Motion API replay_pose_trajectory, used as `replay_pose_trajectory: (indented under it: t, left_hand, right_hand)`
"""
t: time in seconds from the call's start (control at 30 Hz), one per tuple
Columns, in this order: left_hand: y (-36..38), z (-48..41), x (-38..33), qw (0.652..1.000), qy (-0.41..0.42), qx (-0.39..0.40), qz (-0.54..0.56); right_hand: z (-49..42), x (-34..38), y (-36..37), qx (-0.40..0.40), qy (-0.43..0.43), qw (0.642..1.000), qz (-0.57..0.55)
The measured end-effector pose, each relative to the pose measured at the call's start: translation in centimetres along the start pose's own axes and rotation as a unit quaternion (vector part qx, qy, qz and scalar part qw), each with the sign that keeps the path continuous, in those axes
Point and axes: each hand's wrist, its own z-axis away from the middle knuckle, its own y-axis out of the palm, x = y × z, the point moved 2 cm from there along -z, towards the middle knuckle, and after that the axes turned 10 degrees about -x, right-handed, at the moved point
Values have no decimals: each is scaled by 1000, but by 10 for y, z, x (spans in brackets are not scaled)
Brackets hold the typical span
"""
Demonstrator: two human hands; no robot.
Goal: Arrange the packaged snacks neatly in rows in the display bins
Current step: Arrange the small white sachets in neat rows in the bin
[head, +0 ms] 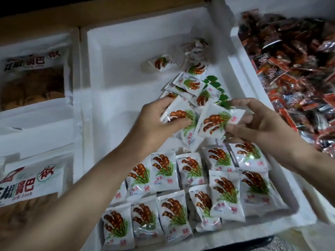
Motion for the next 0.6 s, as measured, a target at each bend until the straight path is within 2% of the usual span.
replay_pose_trajectory:
  t: [0.17, 0.27, 0.4, 0.5, 0.6]
  left_hand:
    - [43, 9, -2, 997, 26, 46, -58]
    - [51, 10, -2, 998, 21, 32, -48]
    - [49, 10, 5, 999, -41, -5, -18]
    - [56, 14, 12, 997, -68, 13, -36]
    - [61, 18, 13, 997, -55, 19, -59]
  right_hand:
    - [19, -12, -9, 71, -6, 996, 57]
    - [21, -21, -21, 32, 20, 999, 27]
    - [24, -33, -35, -34, 68, 997, -10]
    - [30, -40, -29, -26, 90, 996, -12]
    - [33, -42, -21, -17, 60, 997, 41]
